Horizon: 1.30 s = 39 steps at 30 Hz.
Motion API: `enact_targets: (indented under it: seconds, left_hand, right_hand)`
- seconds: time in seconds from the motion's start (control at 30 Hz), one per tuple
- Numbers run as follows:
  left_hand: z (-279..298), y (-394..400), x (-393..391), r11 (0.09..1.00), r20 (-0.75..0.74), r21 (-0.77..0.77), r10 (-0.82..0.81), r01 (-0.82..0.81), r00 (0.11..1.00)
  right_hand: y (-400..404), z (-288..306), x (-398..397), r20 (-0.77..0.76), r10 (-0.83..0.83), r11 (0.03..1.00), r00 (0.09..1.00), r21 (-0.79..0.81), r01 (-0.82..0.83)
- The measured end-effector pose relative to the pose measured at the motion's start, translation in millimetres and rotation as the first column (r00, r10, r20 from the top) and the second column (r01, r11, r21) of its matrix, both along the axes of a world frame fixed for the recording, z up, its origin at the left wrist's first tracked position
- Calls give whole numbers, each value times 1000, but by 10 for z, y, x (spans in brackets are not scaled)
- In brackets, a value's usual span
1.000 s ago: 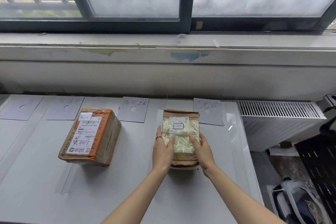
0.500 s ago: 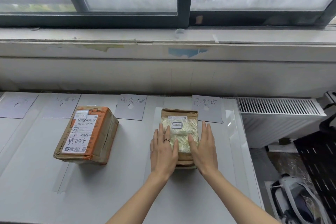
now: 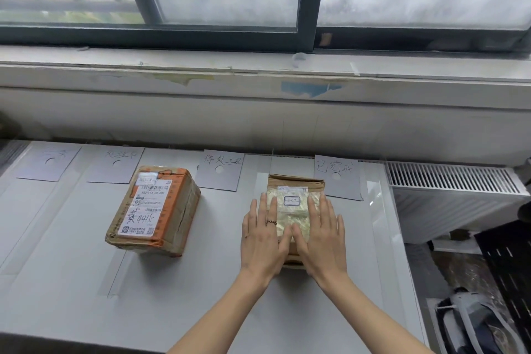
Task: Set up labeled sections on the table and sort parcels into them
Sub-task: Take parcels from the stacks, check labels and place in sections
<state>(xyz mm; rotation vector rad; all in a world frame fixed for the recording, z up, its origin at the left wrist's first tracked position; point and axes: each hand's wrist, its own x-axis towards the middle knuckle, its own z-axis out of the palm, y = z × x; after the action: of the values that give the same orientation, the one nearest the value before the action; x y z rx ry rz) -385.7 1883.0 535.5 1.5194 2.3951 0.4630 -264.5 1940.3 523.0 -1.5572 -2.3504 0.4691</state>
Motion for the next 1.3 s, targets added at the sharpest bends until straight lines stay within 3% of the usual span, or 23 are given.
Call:
enact_targets:
  seconds: [0.33, 0.63, 0.8, 1.03, 1.3]
  left_hand:
    - [602, -354, -676, 988, -86, 105, 121, -112, 989]
    - [999, -1062, -1865, 965, -86, 181, 211, -193, 974]
    - [1043, -1502, -2680, 966, -158, 201, 195, -162, 968]
    - [1166, -2127, -3639, 964, -77, 208, 184, -165, 980]
    - [1197, -2333, -4275, 974, -114, 163, 177, -158, 978]
  right_hand:
    - [-212, 644, -670, -86, 46, 994, 995, 99, -38]
    - [-864, 1025, -1834, -106, 115, 982, 988, 163, -96]
    - [-1416, 1063, -2656, -83, 82, 981, 993, 182, -66]
    - [-2008, 1160, -3704, -76, 76, 983, 994, 174, -61]
    - [-2288, 1259, -4334, -71, 79, 984, 994, 166, -66]
